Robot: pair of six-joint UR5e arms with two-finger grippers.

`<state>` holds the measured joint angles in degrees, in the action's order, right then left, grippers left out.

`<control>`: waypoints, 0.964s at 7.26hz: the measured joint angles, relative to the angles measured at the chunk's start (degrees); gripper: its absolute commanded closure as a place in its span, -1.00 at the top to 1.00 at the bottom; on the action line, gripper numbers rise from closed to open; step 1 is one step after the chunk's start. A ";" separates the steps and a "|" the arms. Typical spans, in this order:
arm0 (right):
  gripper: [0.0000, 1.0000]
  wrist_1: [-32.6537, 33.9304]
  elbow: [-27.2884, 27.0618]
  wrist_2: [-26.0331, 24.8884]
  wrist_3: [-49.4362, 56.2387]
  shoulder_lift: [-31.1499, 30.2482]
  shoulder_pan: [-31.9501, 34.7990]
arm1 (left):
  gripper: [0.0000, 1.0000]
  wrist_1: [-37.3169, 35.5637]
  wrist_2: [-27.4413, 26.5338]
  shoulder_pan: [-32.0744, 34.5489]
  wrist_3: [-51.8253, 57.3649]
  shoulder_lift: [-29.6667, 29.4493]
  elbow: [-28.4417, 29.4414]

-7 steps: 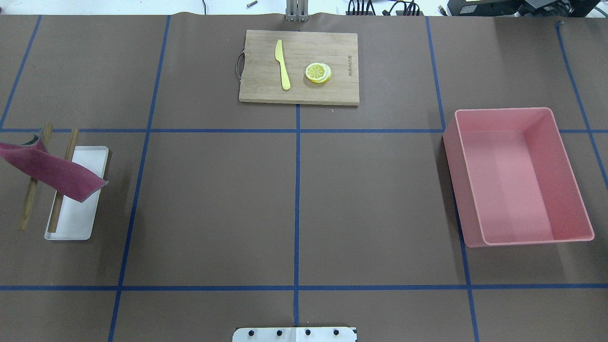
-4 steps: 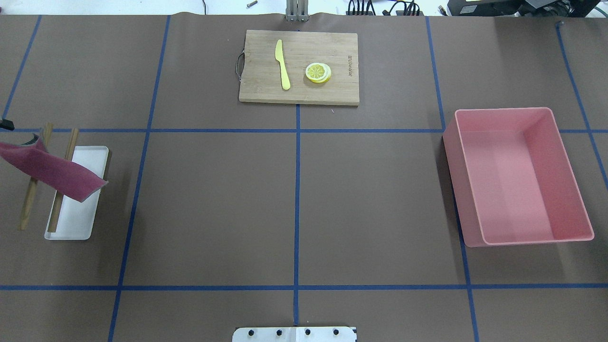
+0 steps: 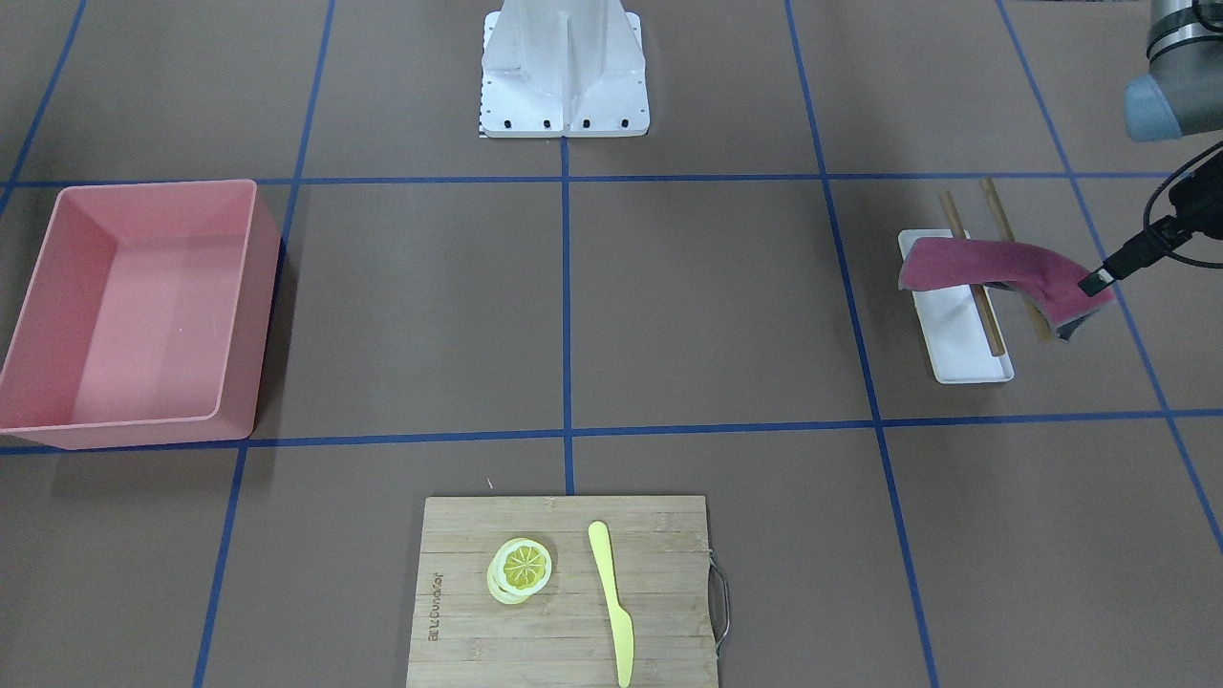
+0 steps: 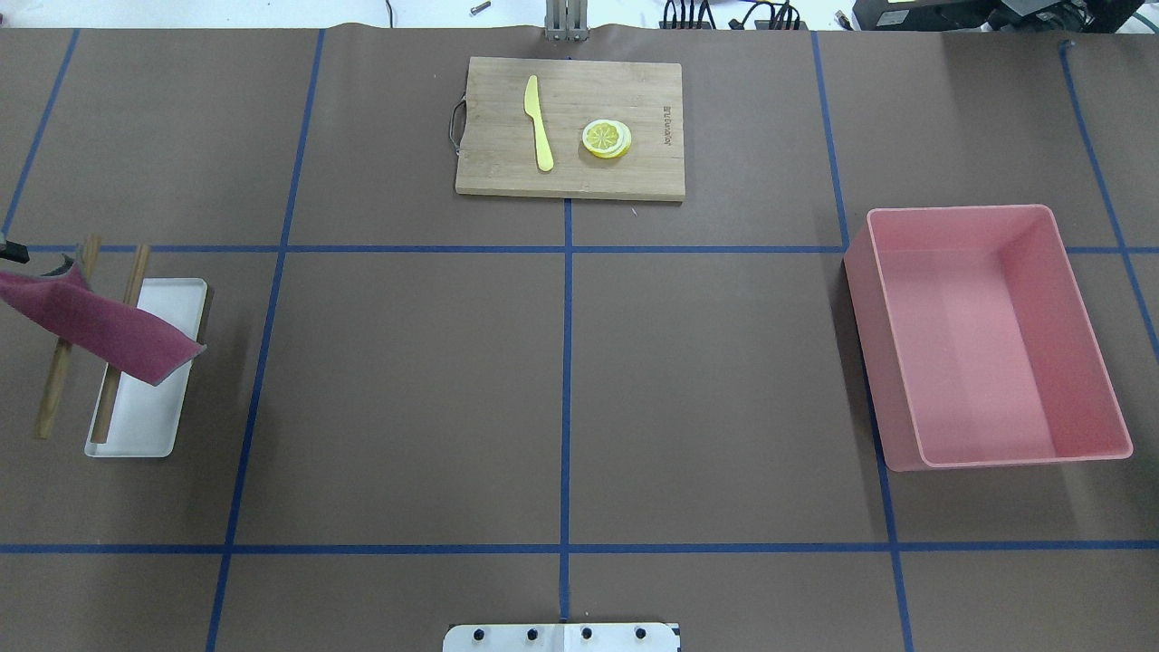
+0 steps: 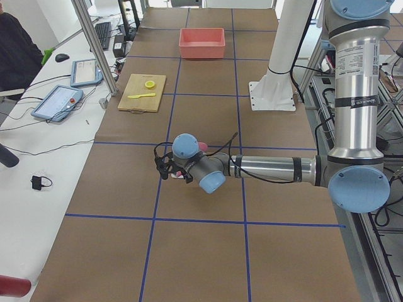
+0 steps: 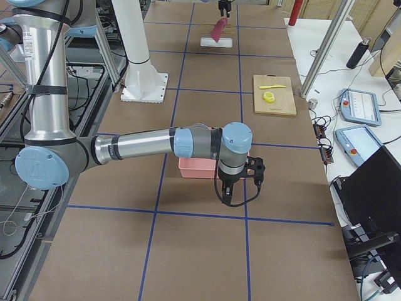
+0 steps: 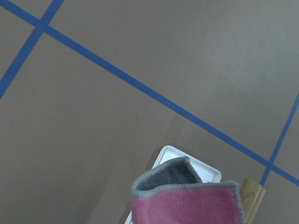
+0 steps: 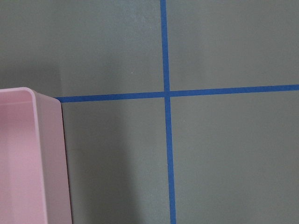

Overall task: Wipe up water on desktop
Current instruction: 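Reach the left gripper to the pink cloth on the white tray and grasp it, then lift the pink cloth off the white tray with the left gripper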

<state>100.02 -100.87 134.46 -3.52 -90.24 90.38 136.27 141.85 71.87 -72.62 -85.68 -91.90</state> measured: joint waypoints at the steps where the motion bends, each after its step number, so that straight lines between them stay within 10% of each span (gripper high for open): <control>1: 1.00 0.00 0.01 0.06 0.00 -0.02 -0.01 | 0.78 0.05 0.00 -0.13 -0.06 -0.16 0.03; 4: 1.00 0.00 0.03 0.43 0.00 -0.02 0.00 | 0.37 0.24 -0.01 -1.15 -0.15 -0.35 0.03; 7: 1.00 0.04 0.05 0.89 0.00 -0.08 -0.02 | -1.00 0.23 -0.02 -1.78 -0.15 -0.35 0.13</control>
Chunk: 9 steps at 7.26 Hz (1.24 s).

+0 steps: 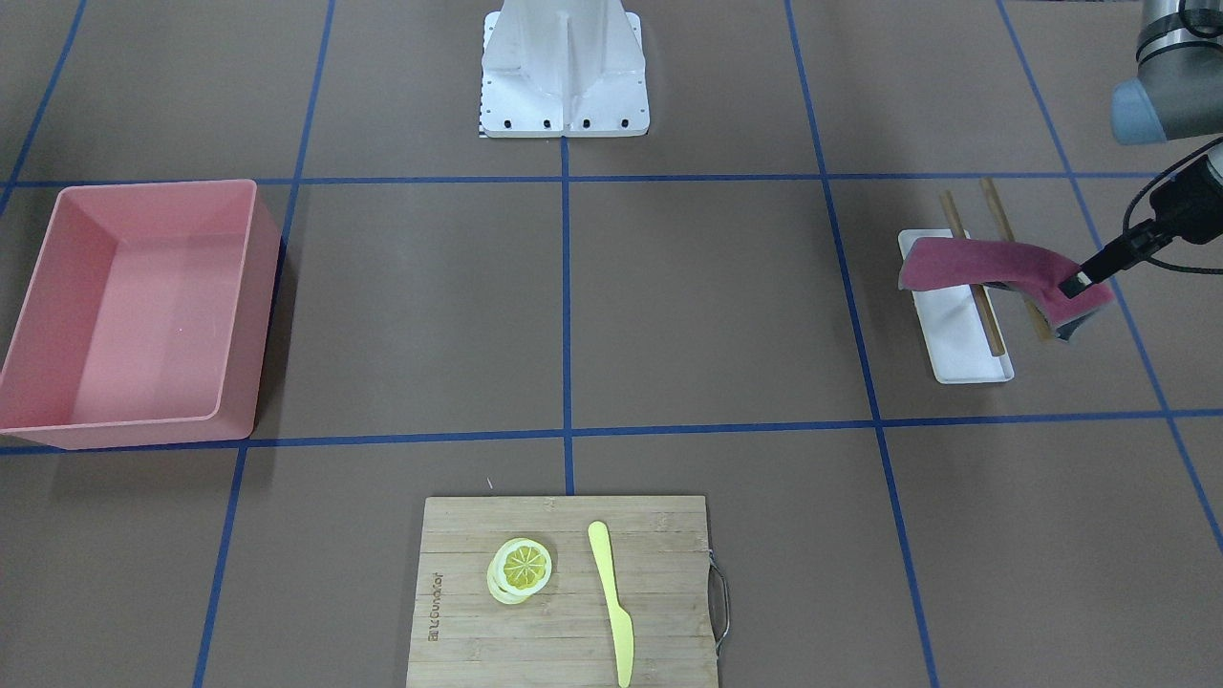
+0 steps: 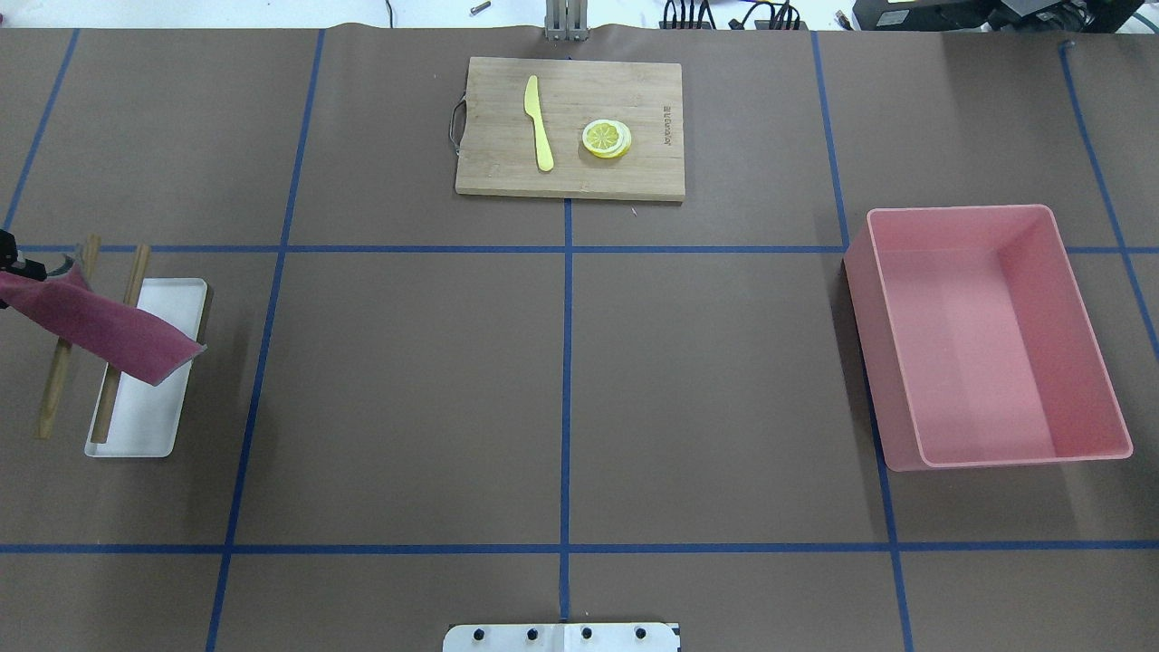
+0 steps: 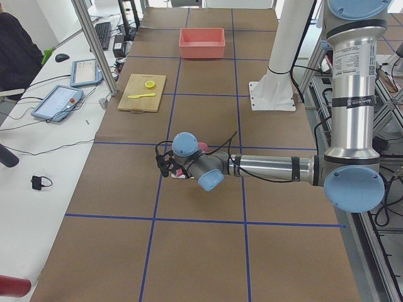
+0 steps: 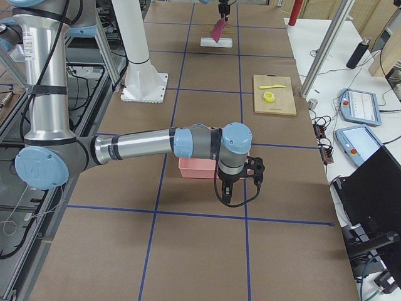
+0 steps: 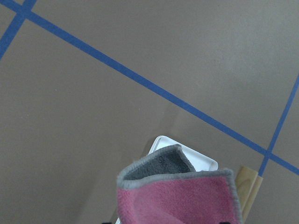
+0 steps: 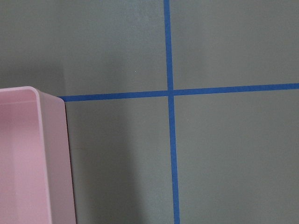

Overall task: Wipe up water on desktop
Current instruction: 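Lift the pink cloth off the white tray with the left gripper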

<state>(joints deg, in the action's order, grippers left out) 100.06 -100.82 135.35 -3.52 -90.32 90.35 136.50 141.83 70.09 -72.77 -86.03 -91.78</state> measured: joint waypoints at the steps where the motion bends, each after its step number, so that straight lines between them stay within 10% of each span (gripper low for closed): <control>1: 1.00 -0.01 -0.01 0.29 0.00 -0.01 0.00 | -1.00 0.02 0.10 0.00 0.09 0.07 0.00; 9: 1.00 -4.25 0.38 1.82 -0.50 3.28 -2.82 | -1.00 -11.62 18.49 14.63 -11.51 -9.76 -8.72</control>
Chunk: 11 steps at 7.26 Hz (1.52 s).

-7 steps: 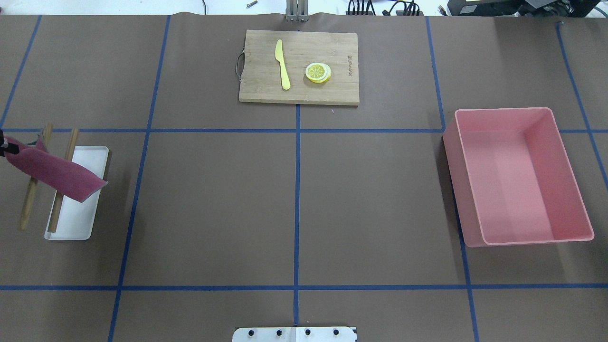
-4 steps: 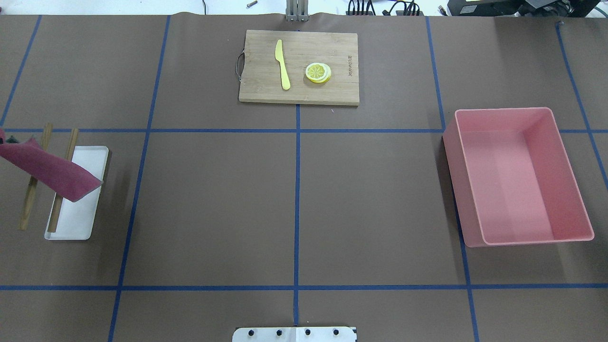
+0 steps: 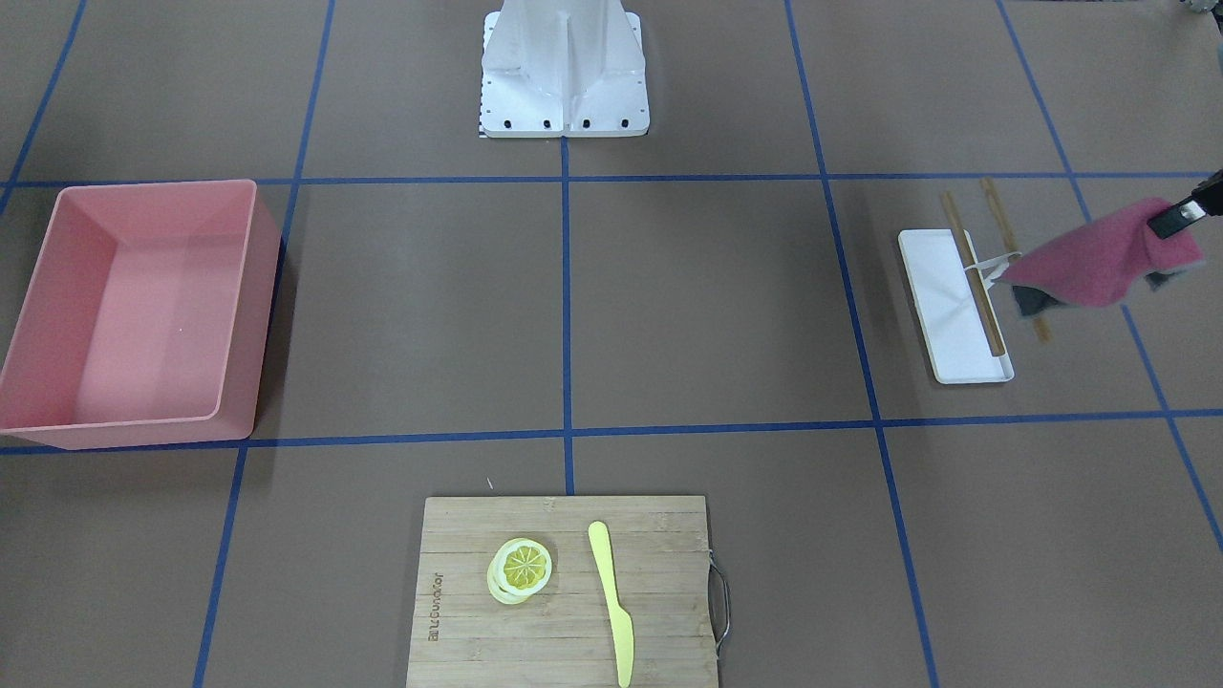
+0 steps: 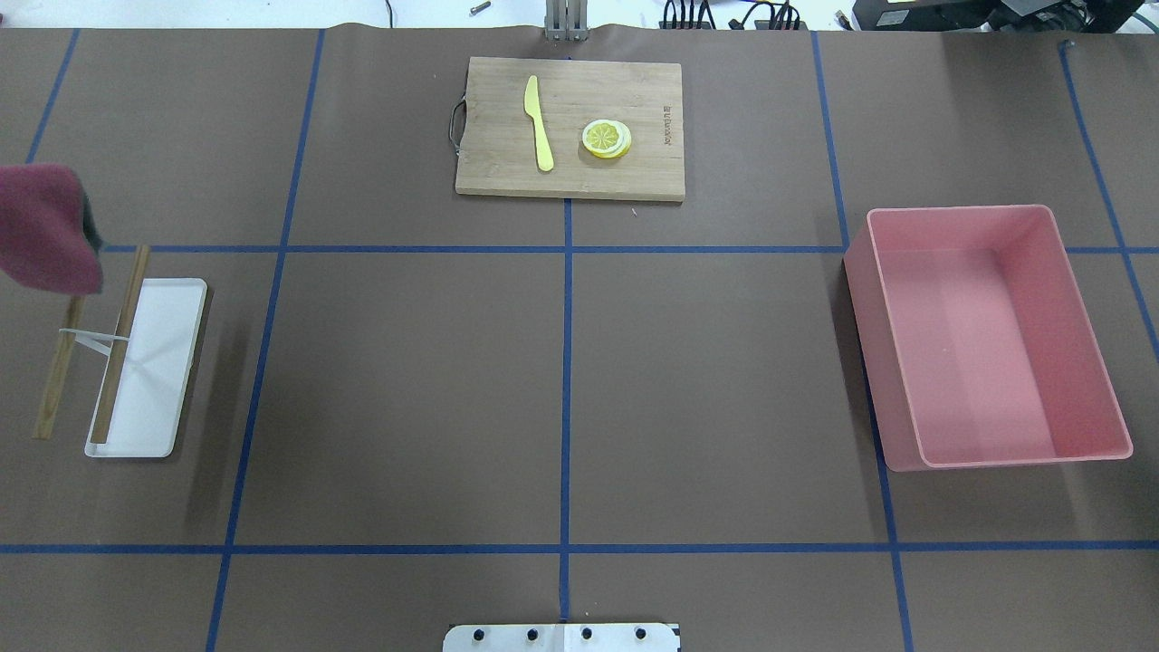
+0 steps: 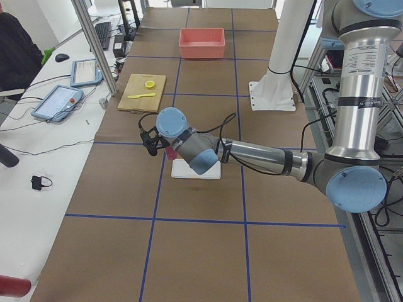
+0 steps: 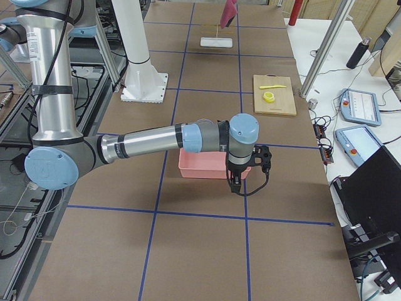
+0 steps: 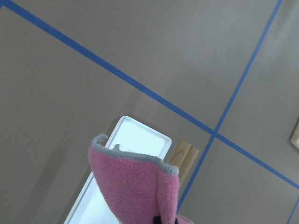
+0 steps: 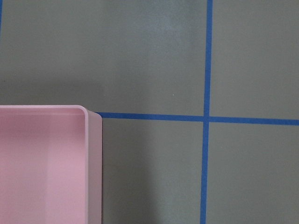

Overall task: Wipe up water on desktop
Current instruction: 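Lift the pink cloth off the white tray with the left gripper, then carry the cloth to table center with left gripper while right gripper approaches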

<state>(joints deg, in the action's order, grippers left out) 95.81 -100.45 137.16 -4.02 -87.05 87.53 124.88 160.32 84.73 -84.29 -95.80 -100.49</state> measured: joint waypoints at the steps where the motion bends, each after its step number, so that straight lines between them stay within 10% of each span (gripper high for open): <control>1: 1.00 -3.11 -0.03 -0.05 -0.23 0.33 -1.00 | -1.00 -0.78 -0.43 -0.16 -5.20 -2.96 -0.54; 11: 1.00 -8.35 -14.44 -1.80 -25.20 18.51 -21.82 | -1.00 -24.46 -24.78 -18.60 -30.54 -30.78 -0.41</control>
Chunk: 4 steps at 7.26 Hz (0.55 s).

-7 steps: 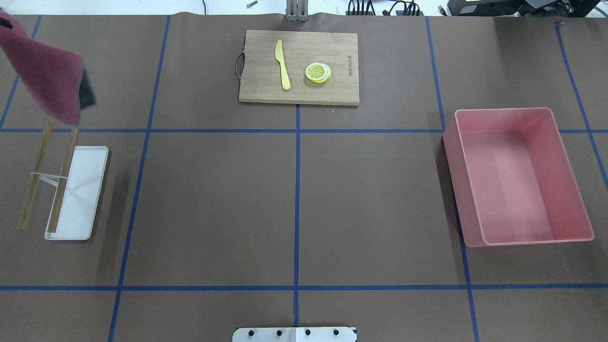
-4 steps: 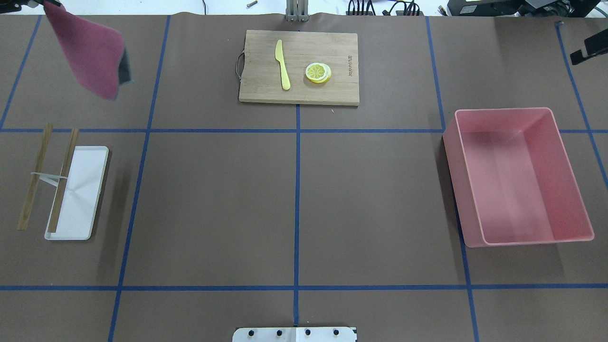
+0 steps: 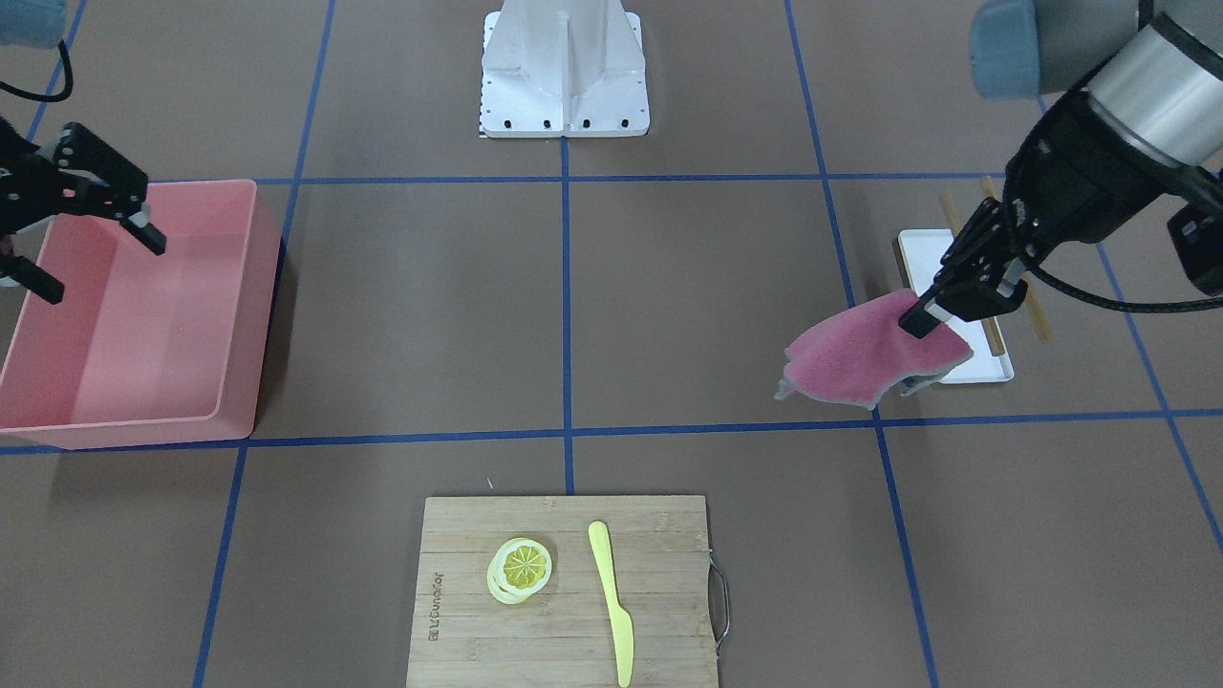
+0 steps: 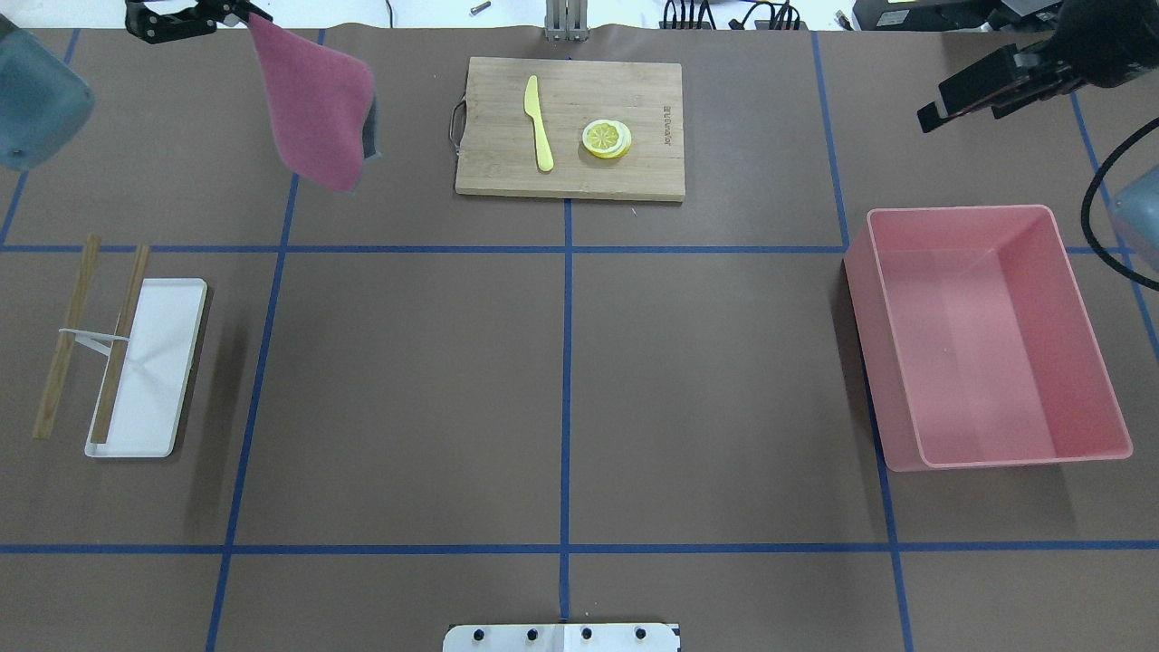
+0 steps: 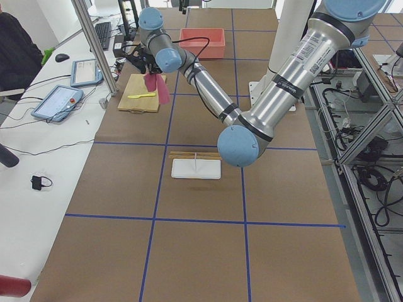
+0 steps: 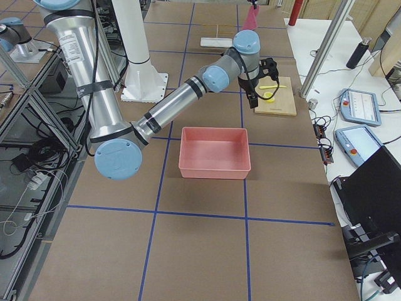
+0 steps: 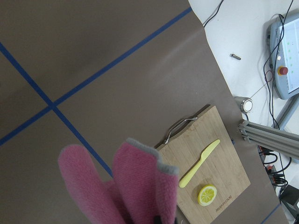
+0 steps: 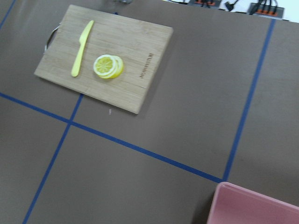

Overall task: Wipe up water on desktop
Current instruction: 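Carry the cloth to table center with left gripper while right gripper approaches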

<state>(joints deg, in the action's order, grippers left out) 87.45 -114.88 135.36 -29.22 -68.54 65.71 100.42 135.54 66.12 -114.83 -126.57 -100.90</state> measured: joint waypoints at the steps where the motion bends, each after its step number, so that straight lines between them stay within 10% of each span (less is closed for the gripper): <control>1: 1.00 0.00 -1.20 -3.29 -0.07 2.35 -4.56 | -1.00 -0.37 -1.53 -1.58 -2.31 -1.70 0.18; 4: 1.00 -0.18 -4.32 -16.57 -0.18 7.07 -18.12 | -1.00 -0.54 -7.34 -6.76 -9.15 -7.27 2.75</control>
<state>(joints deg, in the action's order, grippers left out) 87.28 -119.21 118.79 -29.40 -61.47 47.60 99.87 128.20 59.37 -123.97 -133.84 -98.15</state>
